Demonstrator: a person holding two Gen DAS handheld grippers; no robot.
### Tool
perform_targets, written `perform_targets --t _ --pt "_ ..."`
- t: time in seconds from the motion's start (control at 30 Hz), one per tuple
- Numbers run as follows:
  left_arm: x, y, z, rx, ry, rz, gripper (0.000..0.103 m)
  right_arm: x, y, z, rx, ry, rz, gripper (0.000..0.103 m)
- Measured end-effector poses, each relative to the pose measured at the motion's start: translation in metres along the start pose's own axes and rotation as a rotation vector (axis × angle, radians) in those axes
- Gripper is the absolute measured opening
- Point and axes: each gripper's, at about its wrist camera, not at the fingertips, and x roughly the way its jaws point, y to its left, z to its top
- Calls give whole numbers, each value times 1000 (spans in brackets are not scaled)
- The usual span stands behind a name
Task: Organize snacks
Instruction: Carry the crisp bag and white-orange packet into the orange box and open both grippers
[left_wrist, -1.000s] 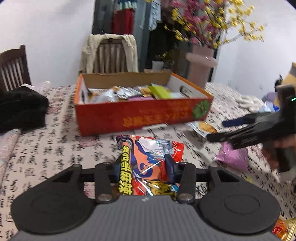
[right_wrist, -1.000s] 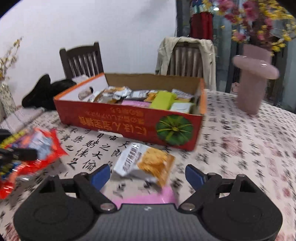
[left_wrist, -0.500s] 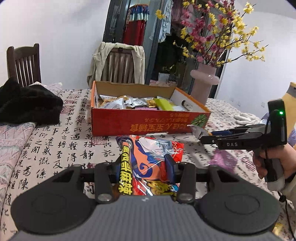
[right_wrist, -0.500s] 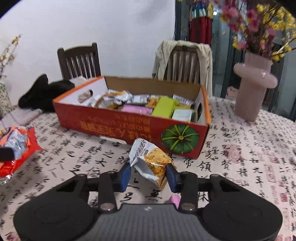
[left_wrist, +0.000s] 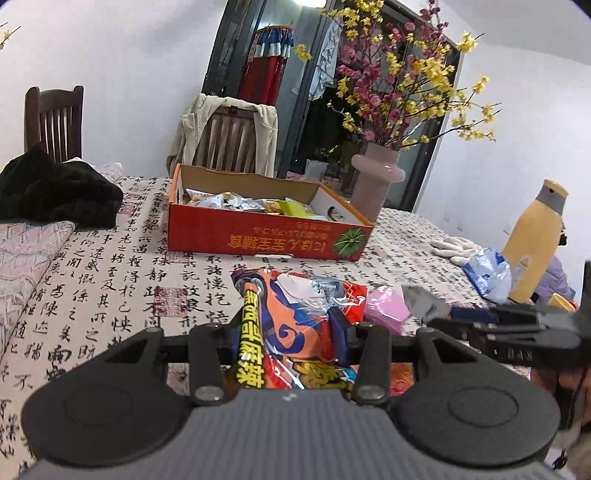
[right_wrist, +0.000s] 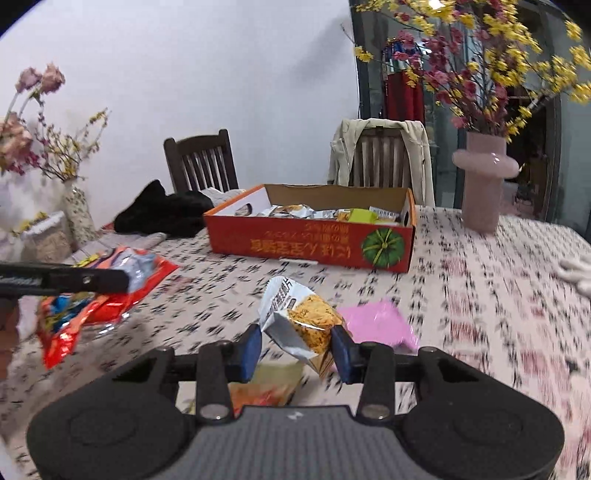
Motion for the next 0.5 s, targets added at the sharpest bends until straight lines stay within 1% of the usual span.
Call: perform_targets --t 0.13,0.27,0.4,0.5 --pt "-11 -9 -3 8 -10 -2 44 -22 3 -11 31 -17 13 40" --pt "-16 -12 -4 17 -13 5 44 -31 1 -18 29 -14 13 40" --pt "-13 -9 5 31 -20 17 44 -27 -3 -17 34 -9 -5 40" --pt "-3 -6 20 59 -34 23 44 -20 -7 -7 19 -9 -15 40"
